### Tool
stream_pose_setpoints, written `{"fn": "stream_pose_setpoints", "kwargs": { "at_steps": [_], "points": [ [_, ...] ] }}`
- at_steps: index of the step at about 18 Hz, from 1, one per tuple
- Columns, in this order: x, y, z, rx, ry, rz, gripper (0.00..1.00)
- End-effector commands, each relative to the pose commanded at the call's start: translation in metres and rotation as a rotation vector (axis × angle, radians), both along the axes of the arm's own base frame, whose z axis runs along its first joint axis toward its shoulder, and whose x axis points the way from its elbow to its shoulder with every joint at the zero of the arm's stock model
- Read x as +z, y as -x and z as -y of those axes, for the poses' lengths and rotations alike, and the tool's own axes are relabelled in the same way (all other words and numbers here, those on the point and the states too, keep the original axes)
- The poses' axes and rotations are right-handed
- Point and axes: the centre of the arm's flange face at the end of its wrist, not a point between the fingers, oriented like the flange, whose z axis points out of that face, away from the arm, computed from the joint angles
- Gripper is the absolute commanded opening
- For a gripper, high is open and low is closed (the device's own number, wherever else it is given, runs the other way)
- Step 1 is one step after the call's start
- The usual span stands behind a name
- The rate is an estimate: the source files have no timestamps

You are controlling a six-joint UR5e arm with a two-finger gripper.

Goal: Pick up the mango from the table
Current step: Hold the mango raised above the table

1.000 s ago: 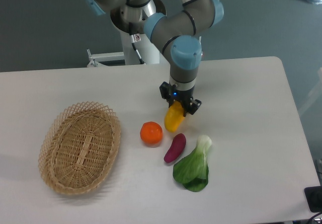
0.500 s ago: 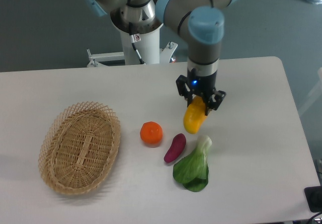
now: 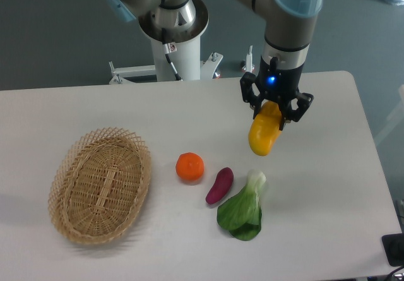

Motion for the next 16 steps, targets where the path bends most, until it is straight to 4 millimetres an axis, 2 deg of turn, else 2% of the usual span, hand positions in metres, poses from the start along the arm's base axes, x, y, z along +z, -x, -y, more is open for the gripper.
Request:
{"fn": "stream_pose_setpoints", "kwargs": {
  "at_steps": [16],
  "points": [
    [0.0059,0.0024,-0.0009,-0.008,-0.008,-0.027,0.44]
  ]
}}
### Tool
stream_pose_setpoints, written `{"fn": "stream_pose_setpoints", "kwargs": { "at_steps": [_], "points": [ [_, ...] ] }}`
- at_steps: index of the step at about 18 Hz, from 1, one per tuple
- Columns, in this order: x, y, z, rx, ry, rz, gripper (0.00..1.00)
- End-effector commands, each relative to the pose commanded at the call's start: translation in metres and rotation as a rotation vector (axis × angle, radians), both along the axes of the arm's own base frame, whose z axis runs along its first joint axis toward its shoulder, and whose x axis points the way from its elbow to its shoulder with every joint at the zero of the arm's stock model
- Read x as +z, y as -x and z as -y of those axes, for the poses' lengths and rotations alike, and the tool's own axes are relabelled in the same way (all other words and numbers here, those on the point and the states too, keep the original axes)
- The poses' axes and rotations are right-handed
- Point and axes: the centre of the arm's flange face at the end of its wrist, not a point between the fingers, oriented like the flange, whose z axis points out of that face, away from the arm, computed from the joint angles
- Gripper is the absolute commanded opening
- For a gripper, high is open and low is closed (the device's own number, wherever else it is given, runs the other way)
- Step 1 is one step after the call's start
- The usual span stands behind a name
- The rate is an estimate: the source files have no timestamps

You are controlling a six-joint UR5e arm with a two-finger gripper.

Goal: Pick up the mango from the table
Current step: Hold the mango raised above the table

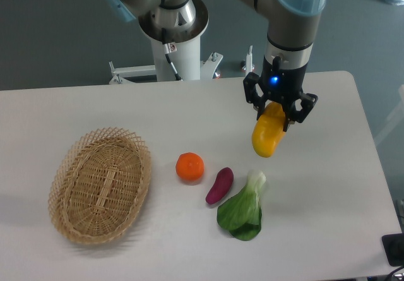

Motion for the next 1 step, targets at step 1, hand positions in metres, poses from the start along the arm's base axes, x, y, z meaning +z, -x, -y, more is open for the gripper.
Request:
{"fn": "stream_pose_setpoints", "kwargs": {
  "at_steps": [1],
  "points": [
    [-0.0006,-0.0001,0.0000,0.000,0.000,0.000,0.44]
  ]
}}
